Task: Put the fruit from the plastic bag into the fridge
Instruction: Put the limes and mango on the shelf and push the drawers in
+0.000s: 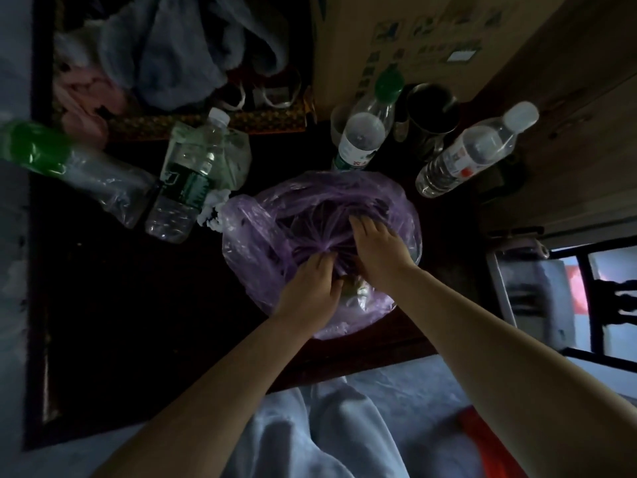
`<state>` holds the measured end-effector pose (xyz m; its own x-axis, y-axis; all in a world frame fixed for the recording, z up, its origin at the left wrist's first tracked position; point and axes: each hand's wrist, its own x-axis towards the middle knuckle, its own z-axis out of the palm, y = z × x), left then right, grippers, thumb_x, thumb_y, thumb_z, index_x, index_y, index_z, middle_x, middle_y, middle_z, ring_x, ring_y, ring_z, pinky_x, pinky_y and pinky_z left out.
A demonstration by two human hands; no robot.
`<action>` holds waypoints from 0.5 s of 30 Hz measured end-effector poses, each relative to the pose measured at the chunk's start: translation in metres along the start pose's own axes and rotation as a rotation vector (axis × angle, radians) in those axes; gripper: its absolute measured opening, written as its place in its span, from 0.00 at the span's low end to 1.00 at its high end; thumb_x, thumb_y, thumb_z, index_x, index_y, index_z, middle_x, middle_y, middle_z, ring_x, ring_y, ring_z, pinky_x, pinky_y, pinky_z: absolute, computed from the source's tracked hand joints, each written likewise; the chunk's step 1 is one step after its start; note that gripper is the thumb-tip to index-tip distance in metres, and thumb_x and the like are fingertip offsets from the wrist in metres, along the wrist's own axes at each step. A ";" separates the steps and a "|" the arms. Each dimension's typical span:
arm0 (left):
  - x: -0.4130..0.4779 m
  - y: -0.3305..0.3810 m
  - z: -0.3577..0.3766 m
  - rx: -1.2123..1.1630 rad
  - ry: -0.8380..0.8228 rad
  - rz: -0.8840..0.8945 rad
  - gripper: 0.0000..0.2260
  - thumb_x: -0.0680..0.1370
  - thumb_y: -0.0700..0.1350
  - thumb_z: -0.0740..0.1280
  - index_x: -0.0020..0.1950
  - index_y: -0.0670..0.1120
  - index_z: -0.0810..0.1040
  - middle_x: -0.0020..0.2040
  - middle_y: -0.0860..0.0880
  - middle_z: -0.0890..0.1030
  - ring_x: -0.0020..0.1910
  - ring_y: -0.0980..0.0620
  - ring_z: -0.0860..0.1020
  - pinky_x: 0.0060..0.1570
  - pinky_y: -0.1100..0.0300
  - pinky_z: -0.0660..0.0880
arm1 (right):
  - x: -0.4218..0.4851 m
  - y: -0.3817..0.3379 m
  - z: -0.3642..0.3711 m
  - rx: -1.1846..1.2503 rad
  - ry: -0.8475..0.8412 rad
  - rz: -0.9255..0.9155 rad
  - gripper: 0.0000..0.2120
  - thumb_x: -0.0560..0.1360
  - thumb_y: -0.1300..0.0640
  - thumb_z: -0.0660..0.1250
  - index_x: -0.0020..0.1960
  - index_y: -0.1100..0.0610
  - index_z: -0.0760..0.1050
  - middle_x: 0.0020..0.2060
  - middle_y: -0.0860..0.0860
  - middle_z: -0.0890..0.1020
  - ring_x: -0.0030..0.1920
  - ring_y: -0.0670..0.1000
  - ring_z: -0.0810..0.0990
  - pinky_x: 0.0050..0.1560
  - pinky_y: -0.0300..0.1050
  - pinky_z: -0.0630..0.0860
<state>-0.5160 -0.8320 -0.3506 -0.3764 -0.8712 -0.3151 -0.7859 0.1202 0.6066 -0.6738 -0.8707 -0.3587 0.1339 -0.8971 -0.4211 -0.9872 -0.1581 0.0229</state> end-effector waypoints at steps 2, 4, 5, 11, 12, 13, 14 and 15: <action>-0.002 0.005 0.001 0.028 0.010 -0.003 0.21 0.79 0.49 0.60 0.71 0.45 0.63 0.68 0.48 0.67 0.64 0.48 0.70 0.54 0.56 0.70 | 0.000 0.005 0.001 -0.060 -0.041 0.038 0.46 0.71 0.51 0.70 0.75 0.60 0.42 0.73 0.58 0.57 0.73 0.59 0.58 0.73 0.60 0.53; -0.006 0.010 0.001 0.055 0.012 -0.015 0.21 0.79 0.49 0.60 0.71 0.46 0.63 0.68 0.47 0.66 0.64 0.47 0.70 0.54 0.55 0.71 | -0.005 0.014 0.000 -0.071 -0.053 0.072 0.47 0.72 0.46 0.69 0.75 0.60 0.40 0.74 0.58 0.54 0.74 0.59 0.55 0.71 0.63 0.53; -0.009 0.013 0.001 0.073 0.012 -0.018 0.21 0.79 0.49 0.60 0.71 0.46 0.62 0.69 0.47 0.66 0.64 0.47 0.70 0.54 0.55 0.70 | -0.009 0.020 -0.002 -0.065 -0.044 0.084 0.47 0.72 0.43 0.68 0.75 0.59 0.40 0.75 0.58 0.53 0.74 0.59 0.54 0.70 0.63 0.53; -0.033 0.032 0.008 0.133 0.041 0.026 0.25 0.78 0.50 0.60 0.74 0.47 0.57 0.70 0.49 0.62 0.66 0.49 0.66 0.58 0.56 0.70 | -0.041 0.057 -0.012 0.006 0.018 0.121 0.47 0.71 0.36 0.65 0.76 0.57 0.44 0.75 0.56 0.53 0.75 0.57 0.52 0.71 0.64 0.48; -0.036 0.035 0.010 0.130 0.059 0.026 0.25 0.79 0.50 0.60 0.73 0.47 0.57 0.70 0.49 0.62 0.65 0.49 0.67 0.58 0.55 0.71 | -0.046 0.063 -0.011 0.022 0.031 0.117 0.47 0.71 0.35 0.65 0.76 0.57 0.44 0.75 0.56 0.54 0.75 0.57 0.53 0.71 0.64 0.48; -0.040 0.037 0.013 0.124 0.075 0.027 0.24 0.79 0.49 0.59 0.73 0.46 0.58 0.70 0.49 0.62 0.65 0.48 0.67 0.57 0.54 0.72 | -0.051 0.067 -0.011 0.043 0.041 0.113 0.47 0.70 0.35 0.65 0.76 0.57 0.45 0.75 0.55 0.55 0.75 0.57 0.54 0.71 0.63 0.49; -0.043 0.040 0.016 0.115 0.089 0.029 0.23 0.79 0.49 0.59 0.73 0.46 0.59 0.70 0.49 0.62 0.65 0.48 0.68 0.57 0.54 0.72 | -0.055 0.071 -0.010 0.060 0.049 0.109 0.47 0.70 0.36 0.66 0.76 0.57 0.46 0.75 0.55 0.57 0.74 0.57 0.56 0.72 0.63 0.51; -0.045 0.042 0.019 0.098 0.096 0.027 0.23 0.79 0.48 0.59 0.73 0.46 0.59 0.71 0.48 0.61 0.65 0.48 0.68 0.58 0.54 0.71 | -0.059 0.075 -0.008 0.067 0.057 0.103 0.47 0.69 0.36 0.67 0.76 0.57 0.47 0.74 0.55 0.58 0.74 0.57 0.58 0.72 0.63 0.53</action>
<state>-0.5409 -0.7790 -0.3249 -0.3526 -0.9082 -0.2254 -0.8223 0.1858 0.5378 -0.7552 -0.8334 -0.3250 0.0342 -0.9296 -0.3669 -0.9993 -0.0377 0.0023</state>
